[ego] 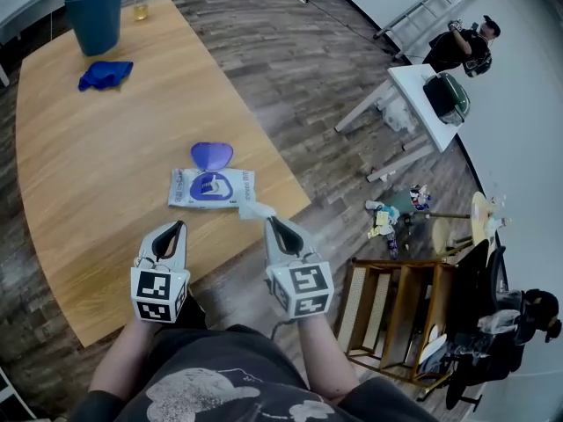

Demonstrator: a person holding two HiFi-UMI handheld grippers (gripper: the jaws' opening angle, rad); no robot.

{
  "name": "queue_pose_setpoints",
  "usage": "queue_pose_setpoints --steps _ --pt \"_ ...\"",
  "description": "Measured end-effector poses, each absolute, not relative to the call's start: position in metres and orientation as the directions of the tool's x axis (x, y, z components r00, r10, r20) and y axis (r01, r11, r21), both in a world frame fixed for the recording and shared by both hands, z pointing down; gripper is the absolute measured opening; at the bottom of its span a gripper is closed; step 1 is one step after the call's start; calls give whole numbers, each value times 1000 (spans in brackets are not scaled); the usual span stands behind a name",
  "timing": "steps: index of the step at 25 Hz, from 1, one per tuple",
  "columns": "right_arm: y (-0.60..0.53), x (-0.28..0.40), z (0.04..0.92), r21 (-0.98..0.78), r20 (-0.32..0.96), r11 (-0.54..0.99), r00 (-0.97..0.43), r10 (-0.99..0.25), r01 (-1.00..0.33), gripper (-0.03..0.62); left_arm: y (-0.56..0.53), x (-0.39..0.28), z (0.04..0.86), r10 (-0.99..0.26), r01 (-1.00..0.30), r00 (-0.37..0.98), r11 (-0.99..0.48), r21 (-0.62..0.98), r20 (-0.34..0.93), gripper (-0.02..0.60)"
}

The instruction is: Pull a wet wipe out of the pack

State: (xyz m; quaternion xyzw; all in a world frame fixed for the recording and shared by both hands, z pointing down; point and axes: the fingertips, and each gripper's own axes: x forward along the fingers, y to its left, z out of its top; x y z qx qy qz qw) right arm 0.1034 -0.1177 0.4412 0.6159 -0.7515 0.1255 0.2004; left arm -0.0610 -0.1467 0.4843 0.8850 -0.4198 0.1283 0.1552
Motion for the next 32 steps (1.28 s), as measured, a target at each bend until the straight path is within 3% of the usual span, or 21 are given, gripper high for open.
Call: queue_pose_setpoints --steps 15,21,32 --pt "23 130 416 52 366 347 -305 -879 -937 6 -6 -55 438 -823 -868 495 -486 103 278 18" --pt "75 132 412 3 318 383 -362 -876 -924 6 52 -47 414 -856 -876 472 -481 9 211 18" --pt "126 119 409 -18 296 397 -384 -875 -918 6 109 -65 384 -875 -889 451 -458 -3 176 18"
